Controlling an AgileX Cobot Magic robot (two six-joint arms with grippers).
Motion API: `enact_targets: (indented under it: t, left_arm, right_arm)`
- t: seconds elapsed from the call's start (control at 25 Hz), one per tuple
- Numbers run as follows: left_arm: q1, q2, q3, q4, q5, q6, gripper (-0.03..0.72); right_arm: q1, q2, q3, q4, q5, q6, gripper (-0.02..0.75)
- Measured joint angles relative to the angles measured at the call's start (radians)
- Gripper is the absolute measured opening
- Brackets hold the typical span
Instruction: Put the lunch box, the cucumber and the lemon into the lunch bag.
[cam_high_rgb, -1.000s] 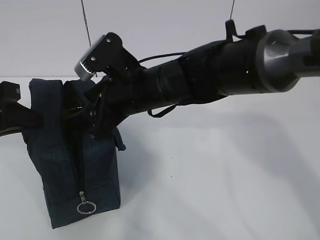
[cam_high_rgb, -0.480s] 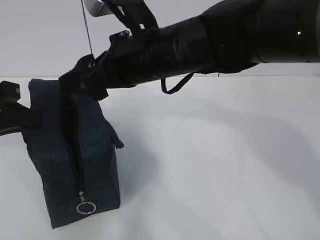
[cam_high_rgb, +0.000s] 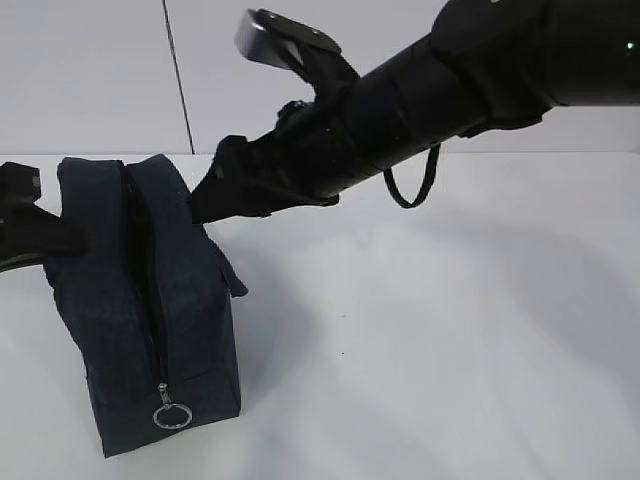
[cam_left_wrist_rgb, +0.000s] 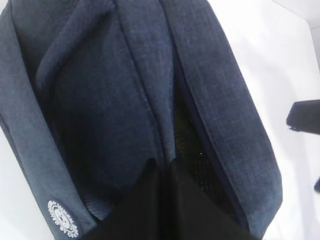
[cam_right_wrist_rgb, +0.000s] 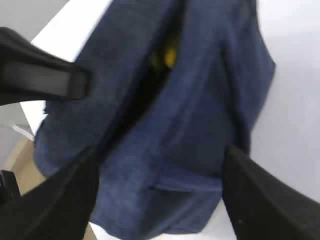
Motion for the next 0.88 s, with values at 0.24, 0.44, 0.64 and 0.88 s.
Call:
enact_targets:
  t: [0.24,0.44,0.64,0.88]
  left_arm:
    - [0.000,0.000,0.000,0.000,0.000,0.000,-0.003]
    - [0.000,0.000,0.000,0.000,0.000,0.000,-0.003]
    - [0.000,0.000,0.000,0.000,0.000,0.000,-0.003]
    - [0.000,0.000,0.000,0.000,0.000,0.000,-0.003]
  right_arm:
    - [-0.073,0.000,0.000,0.067,0.069,0.042,0.579]
    - [-0.076,0.000,0.000,0.103,0.110,0.049,0.579]
    - [-0.080,0.033,-0.028,0.106,0.158,0.084,0.579]
    - [-0.080,0.135,-0.126,0.106,0.210,0.103,0.579]
